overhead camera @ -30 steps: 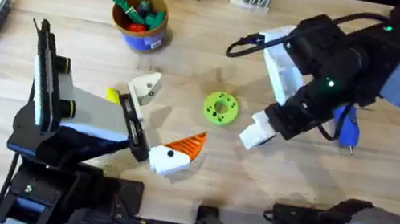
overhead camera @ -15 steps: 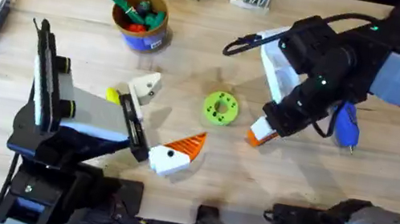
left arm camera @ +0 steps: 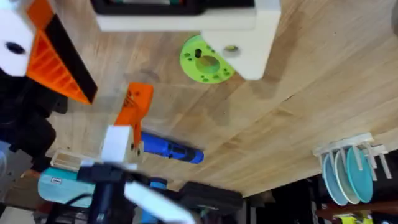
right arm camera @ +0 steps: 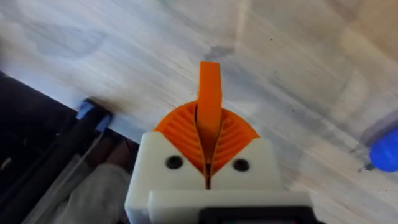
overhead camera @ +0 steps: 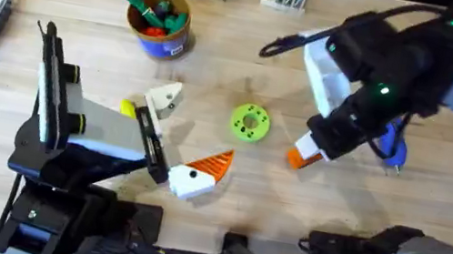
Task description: Pick up the gripper from the table and insert it into the empty holder that is missing its gripper. Then pick up a screw, insert it into the mounting hole, and use the screwdriver to tighten it. Finally, clean up the table by picking up the vegetable and placing it into the bucket.
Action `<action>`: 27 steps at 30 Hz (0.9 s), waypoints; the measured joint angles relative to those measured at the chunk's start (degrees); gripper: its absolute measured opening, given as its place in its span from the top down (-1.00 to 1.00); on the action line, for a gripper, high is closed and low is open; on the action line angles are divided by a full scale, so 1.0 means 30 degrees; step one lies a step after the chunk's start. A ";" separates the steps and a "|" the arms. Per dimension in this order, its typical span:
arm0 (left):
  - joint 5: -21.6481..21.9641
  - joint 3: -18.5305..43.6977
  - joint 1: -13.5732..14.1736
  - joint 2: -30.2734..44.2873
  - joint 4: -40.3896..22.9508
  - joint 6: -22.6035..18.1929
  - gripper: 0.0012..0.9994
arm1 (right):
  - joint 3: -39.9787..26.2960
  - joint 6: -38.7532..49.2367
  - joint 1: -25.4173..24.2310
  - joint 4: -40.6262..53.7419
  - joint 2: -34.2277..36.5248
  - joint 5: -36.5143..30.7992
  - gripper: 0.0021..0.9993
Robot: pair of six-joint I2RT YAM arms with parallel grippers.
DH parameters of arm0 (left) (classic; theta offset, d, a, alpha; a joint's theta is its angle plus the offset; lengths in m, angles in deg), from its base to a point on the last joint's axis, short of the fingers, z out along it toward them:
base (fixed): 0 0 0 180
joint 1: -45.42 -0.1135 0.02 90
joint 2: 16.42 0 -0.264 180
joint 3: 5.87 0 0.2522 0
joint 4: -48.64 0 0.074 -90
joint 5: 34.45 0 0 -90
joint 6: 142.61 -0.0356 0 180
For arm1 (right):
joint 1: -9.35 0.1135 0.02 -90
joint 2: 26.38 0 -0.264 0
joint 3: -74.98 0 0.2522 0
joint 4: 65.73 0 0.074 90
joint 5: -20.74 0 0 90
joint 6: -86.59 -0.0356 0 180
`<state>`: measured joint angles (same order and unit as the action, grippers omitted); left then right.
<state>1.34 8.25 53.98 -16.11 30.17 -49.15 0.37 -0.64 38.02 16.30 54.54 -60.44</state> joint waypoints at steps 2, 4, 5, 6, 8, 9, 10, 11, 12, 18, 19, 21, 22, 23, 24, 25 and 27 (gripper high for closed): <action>0.0006 0.0000 0.0000 -0.0004 0.0000 0.0000 -0.99 | -0.0697 -0.0036 0.0000 0.0323 -0.0954 0.0000 0.99; 0.0000 0.0000 0.0000 -0.0001 0.0000 0.0000 -0.99 | -0.1324 -0.0129 0.0000 0.0535 -0.2130 0.0000 0.99; -0.0001 0.0000 0.0000 0.0000 0.0000 0.0000 -0.99 | -0.1541 -0.0261 0.0000 0.0546 -0.2803 0.0000 0.99; -0.0001 0.0000 0.0000 0.0000 0.0000 0.0000 -0.99 | -0.1668 -0.0373 0.0000 0.0527 -0.3467 0.0000 0.99; 0.0004 0.0000 0.0000 0.0000 0.0000 0.0000 -0.99 | -0.1752 -0.0645 0.0000 0.0515 -0.4929 0.0003 0.99; -0.0001 0.0000 0.0000 -0.0005 0.0000 0.0000 -0.99 | -0.1752 -0.0843 0.0000 0.0484 -0.5597 0.0007 0.99; -0.0001 0.0000 0.0000 0.0000 0.0000 0.0000 -0.99 | -0.1752 -0.1011 0.0000 0.0332 -0.6289 0.0036 0.99; 0.0001 0.0000 0.0000 -0.0002 0.0000 0.0000 -0.99 | -0.1752 -0.1175 0.0000 0.0054 -0.6889 0.0156 0.99; 0.0006 0.0000 0.0000 0.0000 0.0004 0.0000 -0.99 | -0.1744 -0.1372 0.0000 -0.0461 -0.7518 0.0378 0.99; 0.0003 0.0000 0.0000 0.0000 0.0000 -0.0003 -0.99 | -0.0135 -0.2823 0.0000 -0.5531 -1.0374 0.2790 0.99; -0.0001 0.0000 0.0000 0.0000 0.0000 0.0000 -0.99 | 0.0464 -0.3076 0.0000 -0.6280 -1.0635 0.3364 0.99; -0.0001 0.0000 0.0000 -0.0003 0.0000 -0.0003 -0.99 | 0.1681 -0.3562 0.0000 -0.7623 -1.0736 0.4586 0.99; 0.0001 0.0000 0.0000 -0.0005 0.0000 0.0000 -0.99 | 0.2215 -0.3775 0.0000 -0.8300 -1.0662 0.5160 0.99; 0.0006 0.0000 0.0000 0.0000 0.0000 0.0000 -0.99 | 0.2810 -0.3939 0.0000 -0.9210 -1.0464 0.5929 0.99; -0.0001 0.0000 0.0000 0.0000 0.0005 0.0000 -0.99 | 0.3362 -0.4166 0.0000 -1.0227 -1.0225 0.6685 0.99; 0.0002 0.0000 0.0000 -0.0004 0.0004 -0.0004 -0.99 | 0.3769 -0.4394 0.0000 -1.1194 -0.9956 0.7429 0.99; -0.0001 0.0000 0.0000 -0.0006 0.0000 -0.0007 -0.99 | 0.4266 -0.4849 0.0000 -1.2882 -0.9244 0.8926 0.99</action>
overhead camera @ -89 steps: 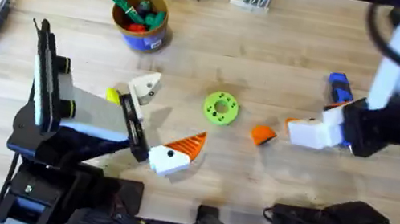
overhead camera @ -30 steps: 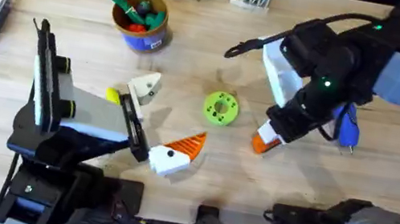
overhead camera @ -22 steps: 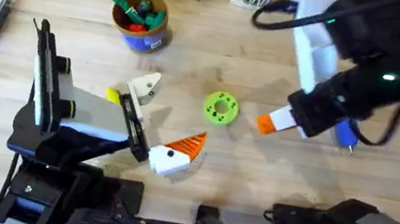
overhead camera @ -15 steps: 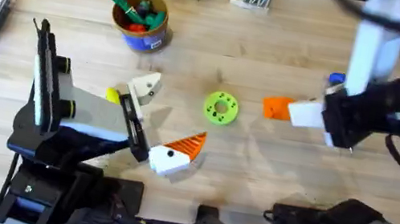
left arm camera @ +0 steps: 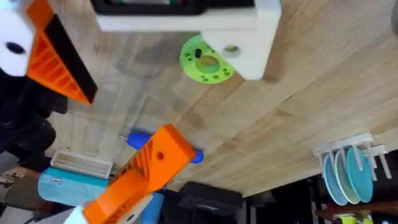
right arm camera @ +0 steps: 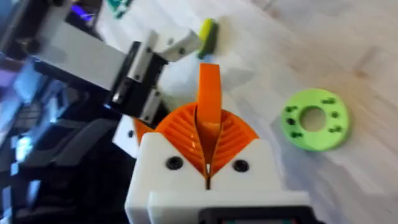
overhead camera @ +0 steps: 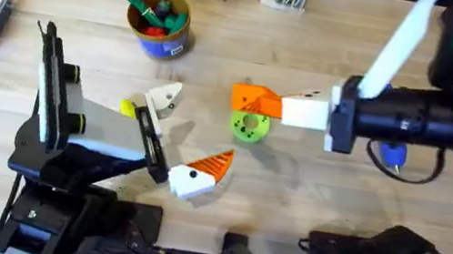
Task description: Pick up the gripper from the table and insert it into the empty holder that is missing its gripper. Then pick up a screw, insert it into the mounting hole, and use the screwdriver to tighten it. Finally, clean up the table by picking up the vegetable and placing it into the bucket.
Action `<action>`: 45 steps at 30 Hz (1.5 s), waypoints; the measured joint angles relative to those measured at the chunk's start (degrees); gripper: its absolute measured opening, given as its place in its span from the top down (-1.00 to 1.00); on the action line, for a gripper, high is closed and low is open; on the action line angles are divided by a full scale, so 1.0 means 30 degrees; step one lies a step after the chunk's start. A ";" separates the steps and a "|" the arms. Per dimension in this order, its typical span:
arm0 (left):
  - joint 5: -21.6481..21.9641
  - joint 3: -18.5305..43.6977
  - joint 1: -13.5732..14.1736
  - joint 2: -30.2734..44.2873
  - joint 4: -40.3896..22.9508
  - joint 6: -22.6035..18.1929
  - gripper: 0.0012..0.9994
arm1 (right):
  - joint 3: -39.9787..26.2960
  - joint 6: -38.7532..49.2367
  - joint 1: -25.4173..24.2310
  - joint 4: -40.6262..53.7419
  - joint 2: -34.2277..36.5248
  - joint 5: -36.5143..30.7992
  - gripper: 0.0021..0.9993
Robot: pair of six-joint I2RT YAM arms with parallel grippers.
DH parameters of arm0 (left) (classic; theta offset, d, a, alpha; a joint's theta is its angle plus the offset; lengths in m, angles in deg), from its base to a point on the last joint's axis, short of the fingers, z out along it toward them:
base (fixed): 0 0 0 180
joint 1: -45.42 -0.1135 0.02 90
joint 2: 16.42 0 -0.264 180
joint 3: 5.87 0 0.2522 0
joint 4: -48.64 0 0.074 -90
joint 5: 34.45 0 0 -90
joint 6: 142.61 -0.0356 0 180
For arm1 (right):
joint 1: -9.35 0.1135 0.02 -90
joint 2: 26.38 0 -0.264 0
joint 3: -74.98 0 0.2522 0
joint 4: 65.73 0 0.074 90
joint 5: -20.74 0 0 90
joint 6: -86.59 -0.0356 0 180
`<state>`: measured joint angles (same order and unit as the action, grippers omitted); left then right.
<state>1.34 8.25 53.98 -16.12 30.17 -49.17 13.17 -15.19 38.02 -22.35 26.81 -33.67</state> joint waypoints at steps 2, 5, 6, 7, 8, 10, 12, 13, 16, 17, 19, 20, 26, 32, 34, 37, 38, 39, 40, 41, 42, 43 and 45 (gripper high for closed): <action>0.0000 0.0000 0.0000 0.0005 0.0000 -0.0033 -0.99 | 0.0123 -0.0375 0.0000 -0.0841 0.0806 0.1358 0.99; 0.0000 0.0000 0.0000 0.0001 0.0000 -0.0593 -0.99 | 0.0139 -0.0982 0.0000 -0.2320 0.3570 0.4835 0.99; 0.0000 0.0000 0.0000 0.0006 0.0000 -0.0721 -0.99 | 0.0139 -0.1071 0.0000 -0.2582 0.4138 0.5473 0.99; 0.0000 0.0000 0.0000 0.0006 0.0000 -0.0858 -0.99 | 0.0146 -0.1146 0.0000 -0.2856 0.4797 0.6216 0.99; -0.0007 0.0000 0.0000 0.0001 0.0000 -0.0954 -0.99 | 0.0155 -0.1243 0.0000 -0.3079 0.5361 0.6826 0.99; -0.0107 0.0000 0.0000 -0.0001 -0.0007 -0.1263 -0.99 | 0.0204 -0.1476 0.0000 -0.3644 0.6442 0.8026 0.99; -0.0485 0.0000 0.0000 0.0006 -0.0066 -0.1833 -0.99 | 0.0226 -0.1690 0.0000 -0.4249 0.7359 0.9008 0.99; -0.0718 0.0000 0.0000 0.0000 -0.0093 -0.2155 -0.99 | 0.0233 -0.1825 0.0000 -0.4524 0.7694 0.9381 0.99; -0.1441 0.0000 0.0000 0.0006 -0.0211 -0.2982 -0.99 | 0.0241 -0.2166 0.0000 -0.5272 0.8559 1.0545 0.99; -0.1657 0.0000 0.0000 0.0006 -0.0233 -0.3179 -0.99 | 0.0241 -0.2233 0.0000 -0.5463 0.8774 1.0873 0.99; -0.2018 0.0000 0.0000 0.0006 -0.0291 -0.3453 -0.99 | 0.0241 -0.2371 0.0000 -0.5733 0.9070 1.1307 0.99; -0.2157 0.0000 0.0000 0.0006 -0.0299 -0.3534 -0.98 | 0.0241 -0.2408 0.0000 -0.5818 0.9201 1.1488 0.99; -0.2854 0.0000 0.0000 0.0006 -0.0393 -0.3817 -0.99 | 0.0248 -0.2531 0.0000 -0.6473 0.9653 1.1960 0.99; -0.2783 0.0000 -0.0015 -0.0001 -0.0386 -0.3869 -0.99 | 0.0263 -0.2655 -0.0007 -0.7256 1.0025 1.2198 0.99; -0.2734 0.0000 -0.0044 0.0001 -0.0381 -0.3876 -0.99 | 0.0263 -0.2840 0.0000 -0.7598 1.0379 1.2362 0.99; -0.2755 0.0000 -0.0053 0.0006 -0.0393 -0.3867 -0.99 | 0.0270 -0.3311 -0.0002 -0.8541 1.1143 1.2753 0.99; -0.2675 0.0000 -0.0058 0.0006 -0.0382 -0.3869 -0.99 | 0.0277 -0.3512 -0.0016 -0.8994 1.1406 1.3017 0.99; -0.2594 0.0000 -0.0058 0.0006 -0.0372 -0.3869 -0.99 | 0.0277 -0.3729 -0.0028 -0.9459 1.1680 1.3275 0.99; -0.2511 0.0000 -0.0074 0.0006 -0.0364 -0.3869 -0.99 | 0.0284 -0.4008 -0.0038 -0.9964 1.1945 1.3552 0.99; -0.2466 0.0000 -0.0098 0.0006 -0.0357 -0.3869 -0.99 | 0.0284 -0.4244 -0.0058 -1.0379 1.2181 1.3758 0.99; -0.2449 0.0000 -0.0117 0.0006 -0.0357 -0.3863 -0.99 | 0.0292 -0.4580 -0.0077 -1.0754 1.2421 1.3995 0.99; -0.2425 0.0000 -0.0117 0.0006 -0.0356 -0.3863 -0.99 | 0.0292 -0.4822 -0.0080 -1.1053 1.2586 1.4151 0.99; -0.2375 0.0000 -0.0151 0.0000 -0.0350 -0.3869 -0.99 | 0.0299 -0.5392 -0.0095 -1.1758 1.2846 1.4389 0.99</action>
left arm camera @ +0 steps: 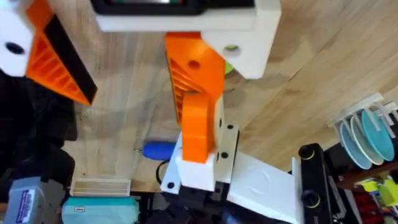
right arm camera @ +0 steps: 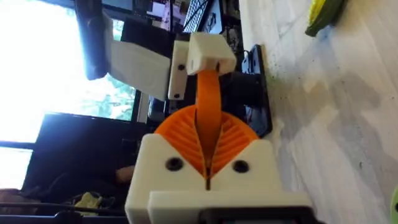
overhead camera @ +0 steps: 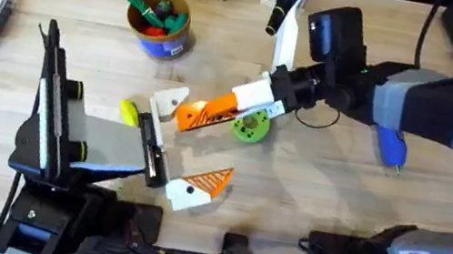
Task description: Pick up the gripper from the table and insert it into the empty holder that is missing its gripper. Then pick up a screw, insert it into the mounting hole, and use the screwdriver to tighten it. Finally, clean up the table by picking up the vegetable and placing it into the bucket.
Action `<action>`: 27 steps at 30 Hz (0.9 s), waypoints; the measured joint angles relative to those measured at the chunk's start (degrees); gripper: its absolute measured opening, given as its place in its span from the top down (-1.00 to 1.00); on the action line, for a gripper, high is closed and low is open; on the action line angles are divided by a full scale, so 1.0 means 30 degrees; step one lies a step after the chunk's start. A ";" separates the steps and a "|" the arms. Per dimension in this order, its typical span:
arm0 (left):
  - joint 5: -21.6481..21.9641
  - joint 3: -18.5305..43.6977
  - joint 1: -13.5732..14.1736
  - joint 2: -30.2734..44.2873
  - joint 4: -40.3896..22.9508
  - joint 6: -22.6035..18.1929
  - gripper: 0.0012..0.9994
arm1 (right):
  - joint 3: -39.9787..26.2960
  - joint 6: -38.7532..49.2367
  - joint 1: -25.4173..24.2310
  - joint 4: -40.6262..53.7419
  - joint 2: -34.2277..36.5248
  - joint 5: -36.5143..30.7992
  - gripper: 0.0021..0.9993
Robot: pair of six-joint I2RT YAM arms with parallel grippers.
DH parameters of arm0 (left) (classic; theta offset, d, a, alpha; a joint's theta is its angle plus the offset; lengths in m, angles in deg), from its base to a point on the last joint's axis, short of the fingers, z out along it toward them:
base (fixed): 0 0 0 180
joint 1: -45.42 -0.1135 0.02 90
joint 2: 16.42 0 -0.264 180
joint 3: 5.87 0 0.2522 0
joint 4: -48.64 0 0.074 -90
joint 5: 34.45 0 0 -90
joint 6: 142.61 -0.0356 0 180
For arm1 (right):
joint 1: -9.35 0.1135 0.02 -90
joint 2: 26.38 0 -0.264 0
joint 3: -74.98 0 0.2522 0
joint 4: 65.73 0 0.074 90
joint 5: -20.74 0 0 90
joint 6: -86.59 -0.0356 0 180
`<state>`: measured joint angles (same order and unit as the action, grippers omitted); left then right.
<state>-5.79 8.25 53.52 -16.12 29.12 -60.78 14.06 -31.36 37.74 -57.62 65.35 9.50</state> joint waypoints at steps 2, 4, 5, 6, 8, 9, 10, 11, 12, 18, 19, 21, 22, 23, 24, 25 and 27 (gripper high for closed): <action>0.0079 0.0000 -0.0002 0.0006 0.0007 0.0000 -0.99 | 0.0015 -0.0660 -0.0007 -0.0822 0.0209 0.0148 0.99; 0.0241 0.0000 -0.0002 0.0005 0.0029 0.0000 -0.99 | 0.0029 -0.1425 0.0000 -0.1631 0.0399 0.0232 0.99; 0.0315 0.0000 -0.0002 0.0006 0.0046 -0.0007 -0.99 | 0.0036 -0.1832 0.0000 -0.2016 0.0481 0.0270 0.99; 0.0374 0.0000 -0.0002 0.0006 0.0051 -0.0007 -0.99 | 0.0036 -0.2206 0.0000 -0.2329 0.0534 0.0292 0.99; 0.0461 0.0000 -0.0002 0.0006 0.0058 -0.0015 -0.99 | 0.0060 -0.2854 0.0002 -0.2899 0.0597 0.0326 0.99; 0.0477 0.0000 -0.0002 0.0006 0.0066 -0.0015 -0.99 | 0.0066 -0.3144 0.0022 -0.3062 0.0617 0.0326 0.99; 0.0521 0.0000 -0.0002 -0.0002 0.0067 -0.0015 -0.99 | 0.0066 -0.3347 0.0050 -0.3150 0.0632 0.0305 0.99; 0.0562 0.0000 -0.0017 0.0006 0.0073 -0.0007 -0.99 | 0.0066 -0.3600 0.0104 -0.3190 0.0662 0.0237 0.99; 0.0593 0.0000 -0.0052 0.0006 0.0073 -0.0007 -0.99 | 0.0066 -0.3763 0.0169 -0.3242 0.0697 0.0167 0.99; 0.0418 0.0000 -0.0147 0.0006 0.0051 0.0116 -0.99 | 0.0066 -0.4683 0.0840 -0.3774 0.0981 -0.0334 0.99; 0.0342 0.0000 -0.0145 0.0006 0.0046 0.0261 -0.99 | 0.0066 -0.4769 0.0968 -0.3940 0.1066 -0.0421 0.99; 0.0129 0.0000 -0.0140 0.0006 0.0007 0.0642 -0.99 | 0.0066 -0.5036 0.1181 -0.4205 0.1240 -0.0571 0.99; 0.0087 0.0000 -0.0140 0.0006 0.0003 0.0874 -0.99 | 0.0066 -0.5108 0.1253 -0.4260 0.1306 -0.0673 0.99; 0.0060 0.0000 -0.0140 0.0006 0.0000 0.1124 -0.99 | 0.0066 -0.5182 0.1253 -0.4274 0.1338 -0.0728 0.99; 0.0051 0.0000 -0.0140 0.0006 0.0000 0.1363 -0.99 | 0.0066 -0.5241 0.1253 -0.4273 0.1339 -0.0796 0.99; 0.0051 0.0000 -0.0140 0.0006 0.0000 0.1573 -0.99 | 0.0066 -0.5278 0.1253 -0.4274 0.1339 -0.0901 0.99; 0.0102 0.0000 -0.0141 0.0006 0.0000 0.2006 -0.99 | 0.0066 -0.5458 0.1282 -0.4268 0.1339 -0.1105 0.99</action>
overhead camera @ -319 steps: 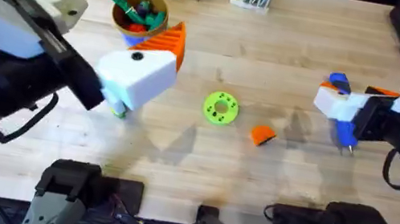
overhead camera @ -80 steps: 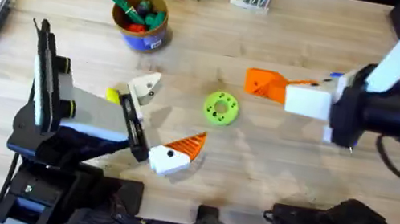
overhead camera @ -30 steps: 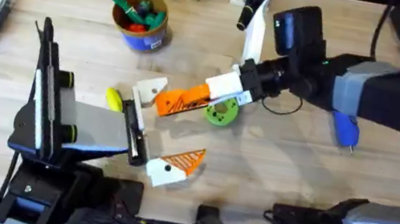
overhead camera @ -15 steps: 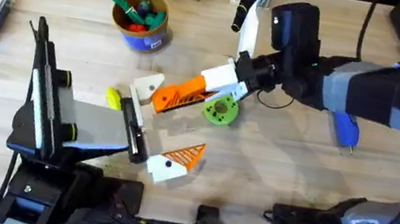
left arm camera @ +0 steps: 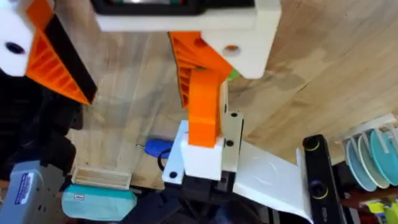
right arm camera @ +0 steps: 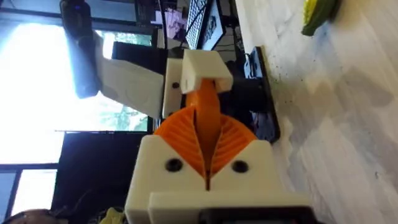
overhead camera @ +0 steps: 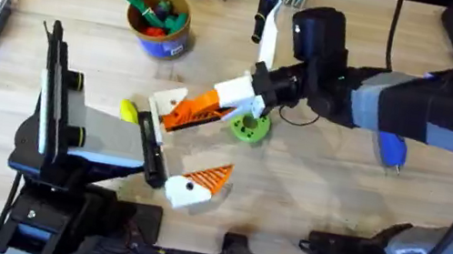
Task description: Pick up the gripper from the table and insert it into the empty holder that is missing its gripper. Then pick up a screw, insert it into the mounting hole, and use the screwdriver to tighten it. Finally, clean up the table by picking up the vegetable and placing it into the bucket.
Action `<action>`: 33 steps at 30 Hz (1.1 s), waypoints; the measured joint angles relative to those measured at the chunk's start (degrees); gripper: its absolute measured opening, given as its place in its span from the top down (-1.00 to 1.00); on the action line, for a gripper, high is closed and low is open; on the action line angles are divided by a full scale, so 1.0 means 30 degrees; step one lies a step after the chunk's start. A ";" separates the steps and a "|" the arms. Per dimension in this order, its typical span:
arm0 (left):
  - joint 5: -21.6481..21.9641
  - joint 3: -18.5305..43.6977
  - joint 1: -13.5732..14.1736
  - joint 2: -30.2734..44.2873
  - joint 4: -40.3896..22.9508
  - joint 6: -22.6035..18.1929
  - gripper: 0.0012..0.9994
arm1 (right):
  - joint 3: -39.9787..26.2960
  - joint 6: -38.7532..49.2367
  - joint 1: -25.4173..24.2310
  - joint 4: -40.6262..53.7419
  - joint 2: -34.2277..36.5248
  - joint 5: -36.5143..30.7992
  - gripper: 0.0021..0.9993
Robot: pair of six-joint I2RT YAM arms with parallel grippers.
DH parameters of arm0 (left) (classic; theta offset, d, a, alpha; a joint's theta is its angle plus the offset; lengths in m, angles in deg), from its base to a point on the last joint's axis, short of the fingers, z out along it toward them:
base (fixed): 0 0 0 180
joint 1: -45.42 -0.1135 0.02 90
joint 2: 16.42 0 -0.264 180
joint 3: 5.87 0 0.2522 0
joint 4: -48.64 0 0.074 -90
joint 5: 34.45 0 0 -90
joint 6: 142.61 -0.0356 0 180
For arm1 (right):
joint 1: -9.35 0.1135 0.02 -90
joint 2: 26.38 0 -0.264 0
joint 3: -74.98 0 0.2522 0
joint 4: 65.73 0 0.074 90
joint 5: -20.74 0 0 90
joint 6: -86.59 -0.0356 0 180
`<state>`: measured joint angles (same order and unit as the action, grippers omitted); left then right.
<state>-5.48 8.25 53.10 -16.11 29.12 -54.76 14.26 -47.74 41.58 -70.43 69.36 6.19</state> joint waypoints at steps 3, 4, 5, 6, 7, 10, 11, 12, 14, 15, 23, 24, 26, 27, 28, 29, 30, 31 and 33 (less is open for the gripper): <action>0.0088 0.0000 -0.0006 0.0000 0.0007 0.0517 -0.99 | 0.0000 -0.0252 0.0044 -0.0007 0.0000 -0.0355 0.99; 0.0095 0.0000 -0.0023 0.0000 0.0002 0.0646 -0.99 | 0.0000 -0.0381 0.0053 -0.0023 0.0000 -0.0447 0.99; 0.0099 0.0000 -0.0040 0.0000 0.0003 0.0758 -0.99 | 0.0000 -0.0497 0.0070 -0.0059 0.0000 -0.0569 0.99; 0.0102 0.0000 -0.0057 0.0000 0.0000 0.0863 -0.99 | 0.0000 -0.0620 0.0080 -0.0079 0.0000 -0.0674 0.99; 0.0095 0.0000 -0.0079 0.0002 0.0000 0.0956 -0.99 | 0.0000 -0.0791 0.0095 -0.0120 0.0000 -0.0788 0.99; 0.0087 0.0000 -0.0175 0.0036 0.0000 0.1137 -0.99 | 0.0000 -0.1289 0.0192 -0.0425 0.0000 -0.1271 0.99; 0.0095 0.0000 -0.0228 0.0044 0.0000 0.1213 -0.99 | 0.0000 -0.1450 0.0236 -0.0576 0.0000 -0.1463 0.99; 0.0121 -0.0007 -0.0288 0.0044 0.0000 0.1256 -0.99 | 0.0000 -0.1656 0.0290 -0.0778 0.0000 -0.1667 0.99; 0.0286 -0.0010 -0.0391 0.0044 0.0025 0.1323 -0.99 | 0.0000 -0.1980 0.0436 -0.1323 -0.0004 -0.2089 0.99; 0.0408 -0.0015 -0.0452 0.0044 0.0049 0.1328 -0.99 | 0.0000 -0.2176 0.0514 -0.1561 0.0000 -0.2327 0.99; 0.0842 -0.0029 -0.0611 0.0068 0.0111 0.1821 -0.99 | 0.0000 -0.3370 0.1023 -0.2418 -0.0022 -0.4511 0.99; 0.0925 -0.0029 -0.0611 0.0131 0.0124 0.1884 -0.99 | 0.0000 -0.3481 0.1064 -0.2432 -0.0044 -0.4686 0.99; 0.1044 -0.0029 -0.0618 0.0160 0.0138 0.1929 -0.99 | 0.0000 -0.3667 0.1123 -0.2522 -0.0044 -0.4882 0.99; 0.1109 -0.0029 -0.0611 0.0160 0.0138 0.1945 -0.99 | 0.0000 -0.3683 0.1157 -0.2596 -0.0044 -0.4969 0.99; 0.1186 -0.0029 -0.0611 0.0160 0.0146 0.1948 -0.99 | 0.0000 -0.3739 0.1198 -0.2720 -0.0044 -0.5081 0.99; 0.1283 -0.0029 -0.0618 0.0160 0.0153 0.1950 -0.99 | 0.0000 -0.3820 0.1246 -0.2864 -0.0044 -0.5194 0.99; 0.1399 -0.0029 -0.0618 0.0160 0.0182 0.1935 -0.99 | 0.0000 -0.3888 0.1309 -0.3081 -0.0044 -0.5335 0.99; 0.1543 -0.0029 -0.0623 0.0160 0.0201 0.1914 -0.99 | 0.0000 -0.3963 0.1386 -0.3305 -0.0044 -0.5498 0.99; 0.1821 -0.0029 -0.0688 0.0160 0.0228 0.1858 -0.99 | 0.0017 -0.4070 0.1584 -0.3799 -0.0036 -0.5927 0.99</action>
<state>-0.02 8.17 51.04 -15.62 29.80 -49.18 14.31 -59.95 46.33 -81.82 69.25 -11.59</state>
